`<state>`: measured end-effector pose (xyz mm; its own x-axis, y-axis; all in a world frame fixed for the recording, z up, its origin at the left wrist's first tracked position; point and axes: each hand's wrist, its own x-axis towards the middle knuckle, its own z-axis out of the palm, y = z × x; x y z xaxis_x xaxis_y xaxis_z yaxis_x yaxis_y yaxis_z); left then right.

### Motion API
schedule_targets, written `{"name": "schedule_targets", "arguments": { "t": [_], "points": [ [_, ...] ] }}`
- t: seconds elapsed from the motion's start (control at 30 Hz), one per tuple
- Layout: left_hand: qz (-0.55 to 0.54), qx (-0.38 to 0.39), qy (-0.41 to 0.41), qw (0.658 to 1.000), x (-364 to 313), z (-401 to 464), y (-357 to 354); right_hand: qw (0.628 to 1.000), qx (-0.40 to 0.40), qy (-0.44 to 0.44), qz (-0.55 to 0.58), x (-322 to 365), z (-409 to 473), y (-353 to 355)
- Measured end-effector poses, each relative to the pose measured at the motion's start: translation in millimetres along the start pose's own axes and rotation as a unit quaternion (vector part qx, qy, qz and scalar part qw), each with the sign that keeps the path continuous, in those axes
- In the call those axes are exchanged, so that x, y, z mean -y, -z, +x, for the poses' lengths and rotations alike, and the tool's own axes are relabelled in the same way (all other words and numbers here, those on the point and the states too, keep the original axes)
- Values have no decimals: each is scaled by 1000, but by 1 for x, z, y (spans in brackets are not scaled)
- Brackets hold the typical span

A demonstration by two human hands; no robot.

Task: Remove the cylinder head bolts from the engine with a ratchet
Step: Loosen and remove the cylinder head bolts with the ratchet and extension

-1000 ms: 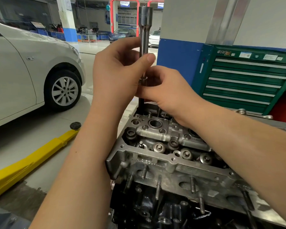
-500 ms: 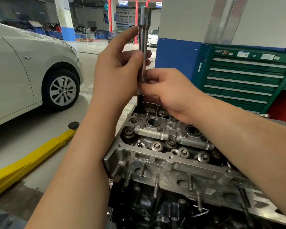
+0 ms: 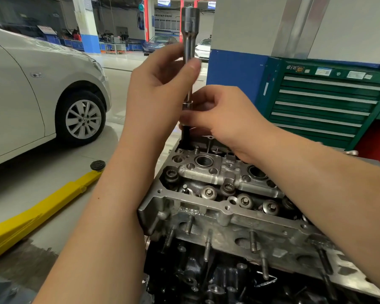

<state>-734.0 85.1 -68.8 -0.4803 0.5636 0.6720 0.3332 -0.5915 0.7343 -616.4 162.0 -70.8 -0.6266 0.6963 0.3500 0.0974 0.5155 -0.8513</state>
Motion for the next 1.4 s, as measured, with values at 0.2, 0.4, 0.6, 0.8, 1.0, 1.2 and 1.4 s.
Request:
{"name": "schedule_targets", "arguments": {
  "t": [0.2, 0.4, 0.6, 0.8, 1.0, 1.2, 1.4],
  "points": [
    [37, -18, 5, 999, 2, 1, 1, 999, 17, 21, -27, 0, 2, -4],
    [37, 5, 15, 999, -2, 0, -1, 1000, 23, 7, -9, -3, 3, 4],
    [48, -9, 5, 999, 2, 1, 4, 999, 25, 3, -30, -4, 3, -1],
    [17, 23, 7, 1000, 0, -1, 0, 998, -4, 13, -55, -3, 3, 2],
    [40, -20, -4, 999, 5, 2, 3, 999, 41, 31, -13, -3, 3, -4],
    [22, -5, 10, 1000, 1, 0, 0, 999, -7, 5, -38, -2, 3, 3],
    [52, -14, -11, 998, 3, 1, 3, 998, 52, 17, -24, 0, 2, -2]
  ]
}}
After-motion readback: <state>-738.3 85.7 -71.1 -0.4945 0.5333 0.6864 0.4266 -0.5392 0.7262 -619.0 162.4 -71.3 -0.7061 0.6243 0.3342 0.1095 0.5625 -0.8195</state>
